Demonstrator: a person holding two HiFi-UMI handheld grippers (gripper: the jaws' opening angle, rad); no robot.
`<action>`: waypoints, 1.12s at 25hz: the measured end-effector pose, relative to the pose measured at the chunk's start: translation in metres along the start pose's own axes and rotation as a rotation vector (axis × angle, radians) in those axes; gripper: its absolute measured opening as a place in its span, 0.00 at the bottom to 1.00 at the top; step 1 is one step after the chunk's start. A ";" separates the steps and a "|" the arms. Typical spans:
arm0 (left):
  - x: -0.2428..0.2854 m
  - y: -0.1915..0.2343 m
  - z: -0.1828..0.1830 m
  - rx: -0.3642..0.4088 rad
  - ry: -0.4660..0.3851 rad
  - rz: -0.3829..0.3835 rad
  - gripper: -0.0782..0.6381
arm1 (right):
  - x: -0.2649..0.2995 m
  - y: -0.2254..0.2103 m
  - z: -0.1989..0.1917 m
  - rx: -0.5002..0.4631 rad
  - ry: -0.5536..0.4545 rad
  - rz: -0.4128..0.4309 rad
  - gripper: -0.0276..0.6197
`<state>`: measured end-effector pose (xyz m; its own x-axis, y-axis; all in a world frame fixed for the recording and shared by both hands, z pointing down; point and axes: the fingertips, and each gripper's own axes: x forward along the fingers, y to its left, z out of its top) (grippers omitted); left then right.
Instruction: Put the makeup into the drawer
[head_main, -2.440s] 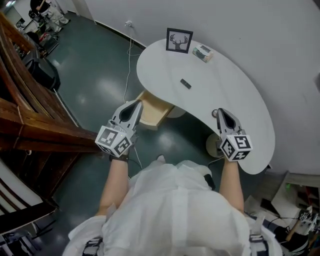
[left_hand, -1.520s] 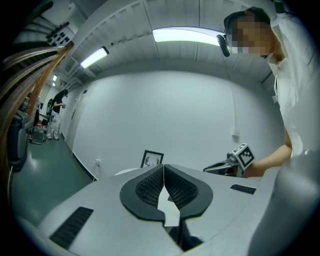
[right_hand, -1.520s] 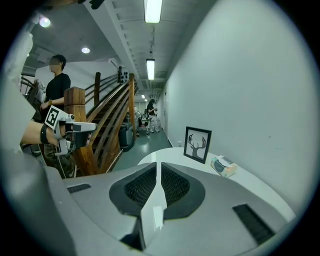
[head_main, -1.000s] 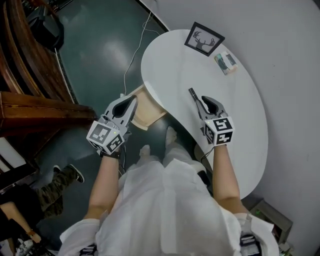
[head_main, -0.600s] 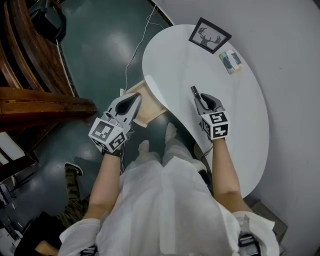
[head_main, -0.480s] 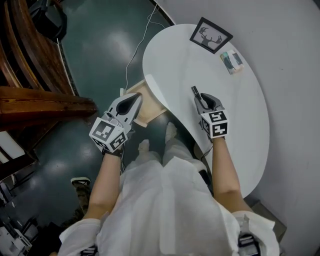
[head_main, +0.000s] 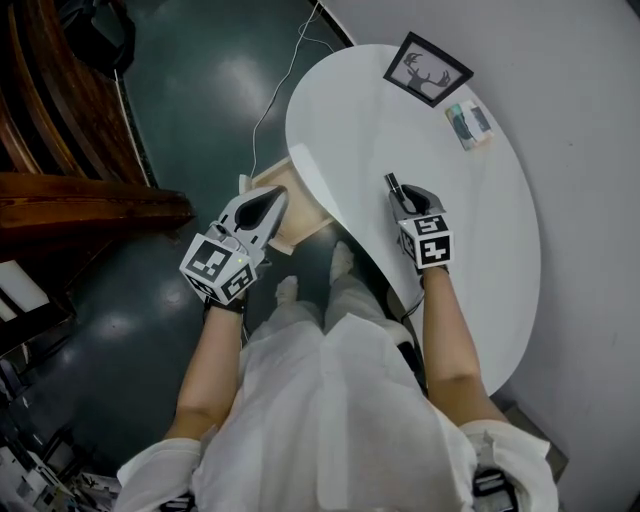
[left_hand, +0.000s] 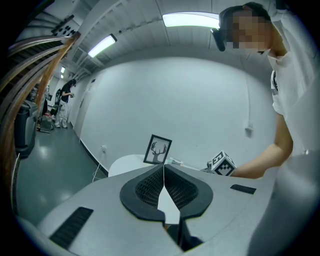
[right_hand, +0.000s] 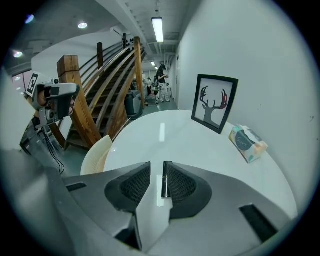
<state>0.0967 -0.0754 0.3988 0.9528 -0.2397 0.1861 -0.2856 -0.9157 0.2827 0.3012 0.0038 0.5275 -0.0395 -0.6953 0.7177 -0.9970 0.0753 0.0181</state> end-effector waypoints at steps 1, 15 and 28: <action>0.001 0.000 -0.001 -0.001 0.001 0.000 0.13 | 0.002 -0.001 -0.002 -0.001 0.007 -0.001 0.18; 0.006 0.004 -0.005 -0.007 0.013 0.006 0.13 | 0.025 -0.011 -0.021 -0.017 0.099 -0.013 0.18; 0.004 0.005 -0.009 -0.016 0.017 0.022 0.13 | 0.038 -0.013 -0.038 -0.023 0.178 -0.003 0.18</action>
<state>0.0980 -0.0780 0.4095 0.9446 -0.2536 0.2084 -0.3078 -0.9051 0.2934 0.3155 0.0035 0.5811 -0.0218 -0.5578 0.8297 -0.9952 0.0913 0.0353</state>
